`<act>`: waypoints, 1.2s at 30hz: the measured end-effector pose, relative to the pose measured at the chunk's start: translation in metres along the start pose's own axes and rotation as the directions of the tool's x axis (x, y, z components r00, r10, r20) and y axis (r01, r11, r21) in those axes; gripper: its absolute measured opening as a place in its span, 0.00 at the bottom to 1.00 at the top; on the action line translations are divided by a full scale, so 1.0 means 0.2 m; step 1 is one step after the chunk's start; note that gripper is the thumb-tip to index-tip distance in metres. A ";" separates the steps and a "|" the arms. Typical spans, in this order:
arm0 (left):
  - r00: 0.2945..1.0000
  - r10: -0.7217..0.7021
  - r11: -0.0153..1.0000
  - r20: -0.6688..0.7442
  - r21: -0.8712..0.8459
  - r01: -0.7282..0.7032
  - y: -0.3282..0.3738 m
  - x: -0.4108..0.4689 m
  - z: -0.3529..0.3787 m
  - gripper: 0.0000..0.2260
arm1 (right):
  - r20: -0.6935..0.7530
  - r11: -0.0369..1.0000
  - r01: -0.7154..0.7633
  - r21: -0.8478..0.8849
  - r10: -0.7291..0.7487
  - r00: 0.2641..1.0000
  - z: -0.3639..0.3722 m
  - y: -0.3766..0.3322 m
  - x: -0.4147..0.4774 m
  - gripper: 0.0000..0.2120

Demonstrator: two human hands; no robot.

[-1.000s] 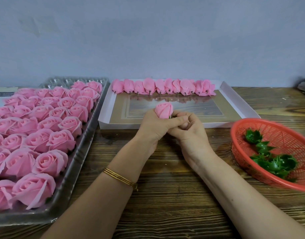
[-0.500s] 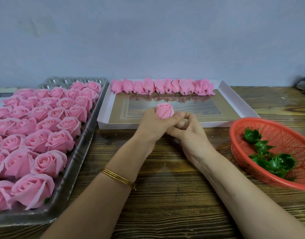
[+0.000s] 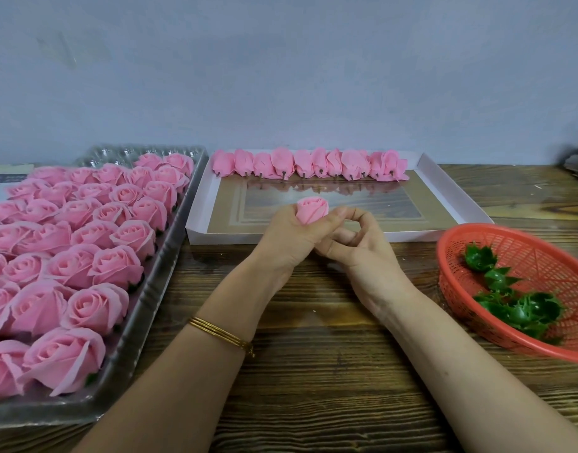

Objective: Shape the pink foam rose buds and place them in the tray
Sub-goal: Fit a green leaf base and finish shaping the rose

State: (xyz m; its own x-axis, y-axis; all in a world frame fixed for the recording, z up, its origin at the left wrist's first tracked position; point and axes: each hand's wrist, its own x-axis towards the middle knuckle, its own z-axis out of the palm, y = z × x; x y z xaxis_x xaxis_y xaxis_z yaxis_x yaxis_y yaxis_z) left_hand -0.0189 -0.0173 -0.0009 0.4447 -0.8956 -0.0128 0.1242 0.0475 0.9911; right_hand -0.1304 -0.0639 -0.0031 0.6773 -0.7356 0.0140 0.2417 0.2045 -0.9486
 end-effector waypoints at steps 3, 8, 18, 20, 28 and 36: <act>0.999 0.034 0.999 -0.009 0.023 -0.034 0.01 -0.01 0.00 0.19 | -0.016 0.999 0.011 -0.034 -0.012 1.000 -0.01 0.00 0.01 0.22; 0.989 0.128 0.990 -0.072 0.067 -0.124 0.02 0.00 0.01 0.15 | -0.098 0.999 0.016 -0.052 -0.021 0.995 -0.02 -0.02 0.01 0.21; 0.966 0.250 0.959 -0.062 0.153 -0.238 0.04 -0.02 0.03 0.09 | -0.078 0.980 0.146 -0.138 -0.158 0.984 0.01 -0.03 0.01 0.06; 0.968 0.247 0.958 -0.035 0.156 -0.239 0.03 -0.02 0.03 0.05 | -0.089 0.981 0.157 -0.111 -0.167 0.982 0.02 -0.03 0.01 0.07; 0.988 0.146 0.968 0.057 0.198 -0.155 -0.02 -0.02 0.04 0.10 | -0.185 0.975 0.152 -0.162 -0.181 0.966 0.02 -0.05 0.03 0.08; 0.986 0.120 0.969 0.115 0.201 -0.142 -0.03 -0.01 0.04 0.05 | -0.148 0.953 0.168 -0.252 -0.210 0.966 0.04 -0.05 0.04 0.09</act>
State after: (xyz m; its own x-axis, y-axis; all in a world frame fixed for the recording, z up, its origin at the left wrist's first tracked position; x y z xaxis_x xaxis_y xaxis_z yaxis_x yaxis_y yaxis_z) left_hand -0.0284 -0.0188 -0.0059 0.3511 -0.9284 0.1217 -0.1209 0.0840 0.9891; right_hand -0.1216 -0.0655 0.0092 0.5008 -0.8496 0.1656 0.1690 -0.0917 -0.9813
